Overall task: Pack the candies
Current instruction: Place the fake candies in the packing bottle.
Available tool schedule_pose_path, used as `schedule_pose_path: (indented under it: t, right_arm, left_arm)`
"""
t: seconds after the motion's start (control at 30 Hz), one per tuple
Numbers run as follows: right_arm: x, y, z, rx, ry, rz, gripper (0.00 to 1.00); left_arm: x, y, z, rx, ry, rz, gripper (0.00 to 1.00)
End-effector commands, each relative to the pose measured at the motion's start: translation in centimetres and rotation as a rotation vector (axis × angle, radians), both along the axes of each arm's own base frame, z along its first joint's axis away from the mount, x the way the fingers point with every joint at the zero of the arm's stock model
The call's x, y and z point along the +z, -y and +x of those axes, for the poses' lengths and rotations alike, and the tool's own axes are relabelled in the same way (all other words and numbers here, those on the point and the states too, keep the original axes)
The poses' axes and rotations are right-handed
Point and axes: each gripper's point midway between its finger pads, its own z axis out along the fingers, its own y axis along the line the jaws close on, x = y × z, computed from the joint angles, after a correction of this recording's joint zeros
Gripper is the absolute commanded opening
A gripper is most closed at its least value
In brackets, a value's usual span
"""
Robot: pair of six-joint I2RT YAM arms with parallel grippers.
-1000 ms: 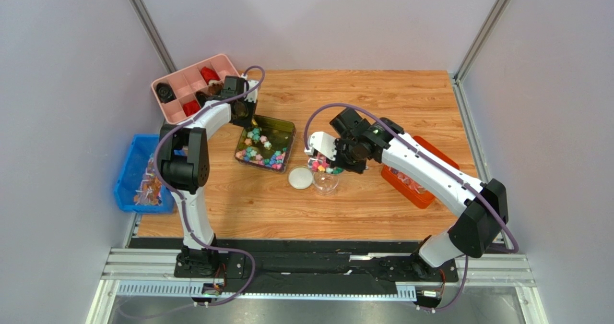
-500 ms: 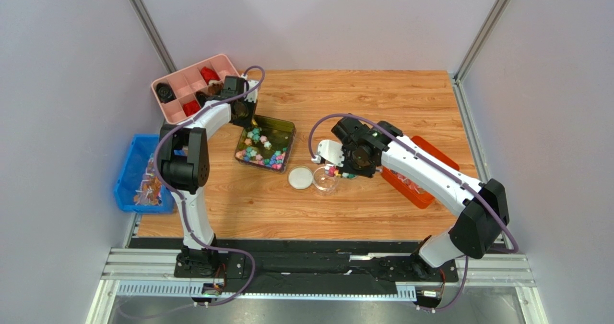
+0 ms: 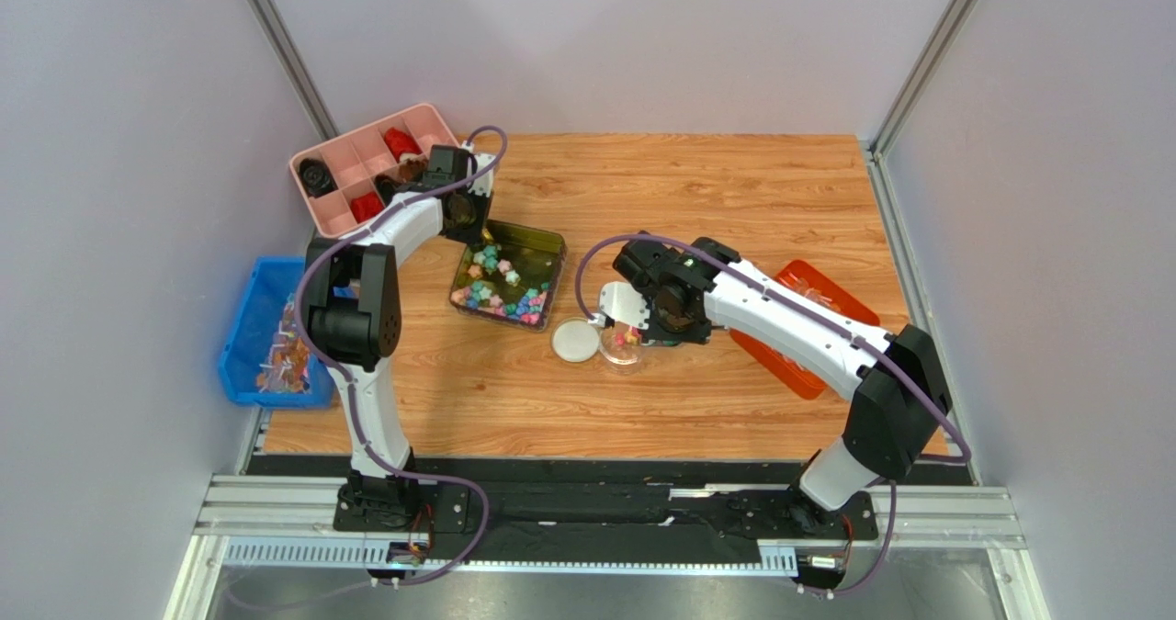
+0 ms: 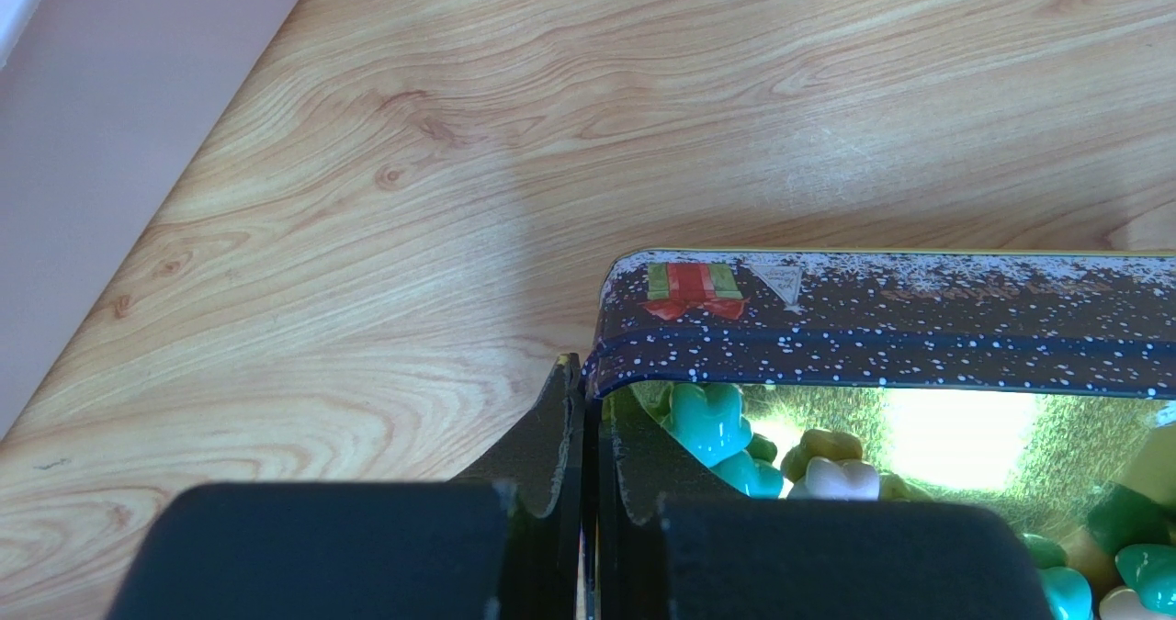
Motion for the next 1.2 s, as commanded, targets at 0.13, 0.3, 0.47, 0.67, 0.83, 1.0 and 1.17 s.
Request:
schedule_pose_path:
  t: [0.13,0.3,0.47,0.67,0.83,1.0,1.17]
  right_arm:
    - [1.4,-0.4,0.9,0.025,0.080,-0.043,0.00]
    - [1.4,0.0,1.1,0.026,0.107,-0.078,0.00]
    - [1.6,-0.1,1.0,0.036,0.130,-0.094,0.00]
    - [2.0,0.0,1.2,0.038,0.161,-0.098,0.00]
    - [4.4,-1.6,2.8,0.026,0.249,-0.014,0.00]
    - [7.4,-3.3,6.6,0.007,0.425,-0.006,0.00]
    - [9.5,-6.4,10.0,0.004,0.554,0.019,0.00]
  left_arm:
    - [1.9,0.8,1.3,-0.021,0.051,-0.029,0.00]
    - [1.8,0.9,1.2,-0.023,0.050,-0.034,0.00]
    - [1.7,0.9,1.2,-0.023,0.045,-0.033,0.00]
    - [1.7,0.9,1.2,-0.023,0.045,-0.033,0.00]
    - [1.7,1.1,1.1,-0.030,0.044,-0.043,0.00]
    - [1.9,1.6,1.1,-0.045,0.047,-0.069,0.00]
    - [2.3,2.2,1.1,-0.074,0.049,-0.089,0.00]
